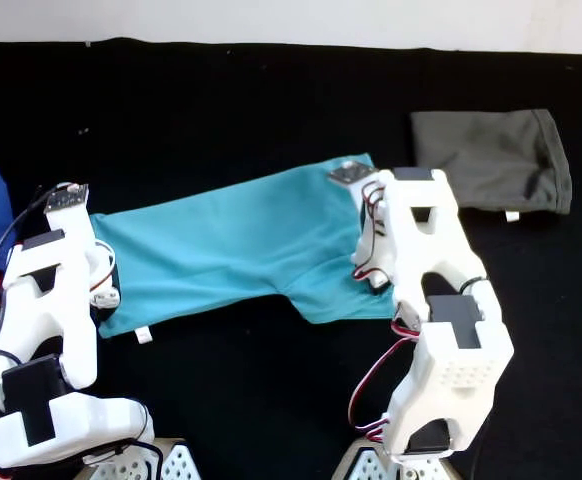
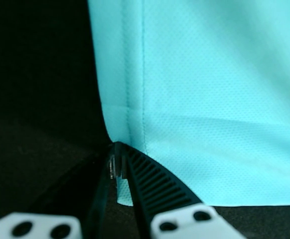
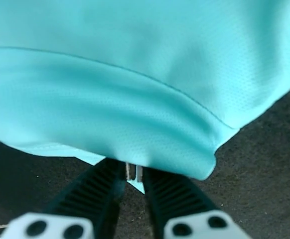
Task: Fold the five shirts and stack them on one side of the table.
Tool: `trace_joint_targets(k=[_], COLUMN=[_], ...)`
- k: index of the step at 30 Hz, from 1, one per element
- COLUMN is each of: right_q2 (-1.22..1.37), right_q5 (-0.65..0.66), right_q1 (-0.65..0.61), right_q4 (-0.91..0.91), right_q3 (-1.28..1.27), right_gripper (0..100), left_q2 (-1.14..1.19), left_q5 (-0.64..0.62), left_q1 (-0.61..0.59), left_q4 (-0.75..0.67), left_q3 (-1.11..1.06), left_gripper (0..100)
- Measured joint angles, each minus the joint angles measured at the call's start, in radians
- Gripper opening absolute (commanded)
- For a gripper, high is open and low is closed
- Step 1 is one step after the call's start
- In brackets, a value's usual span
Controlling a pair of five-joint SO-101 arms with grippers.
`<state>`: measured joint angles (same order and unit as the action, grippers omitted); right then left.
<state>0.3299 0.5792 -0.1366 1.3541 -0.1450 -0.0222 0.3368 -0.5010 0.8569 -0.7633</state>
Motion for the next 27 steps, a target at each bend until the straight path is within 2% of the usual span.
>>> trace_joint_targets(k=[5,14,22,27], right_q2=[-0.017,-0.238,-0.244,-0.164], right_q5=[0.000,0.000,0.000,0.000], right_q1=[0.000,0.032,0.046,0.046], right_q4=[0.000,0.120,0.153,0.153], right_q3=[-0.005,-0.005,-0.005,-0.005], right_gripper=[0.5,0.5,1.5,15.9], left_q2=[0.000,0.000,0.000,0.000], left_q5=[0.000,0.000,0.000,0.000], left_q1=[0.000,0.000,0.000,0.000], left_q4=[0.000,0.000,0.000,0.000], left_q3=[0.000,0.000,0.000,0.000], left_gripper=[1,1,1,1])
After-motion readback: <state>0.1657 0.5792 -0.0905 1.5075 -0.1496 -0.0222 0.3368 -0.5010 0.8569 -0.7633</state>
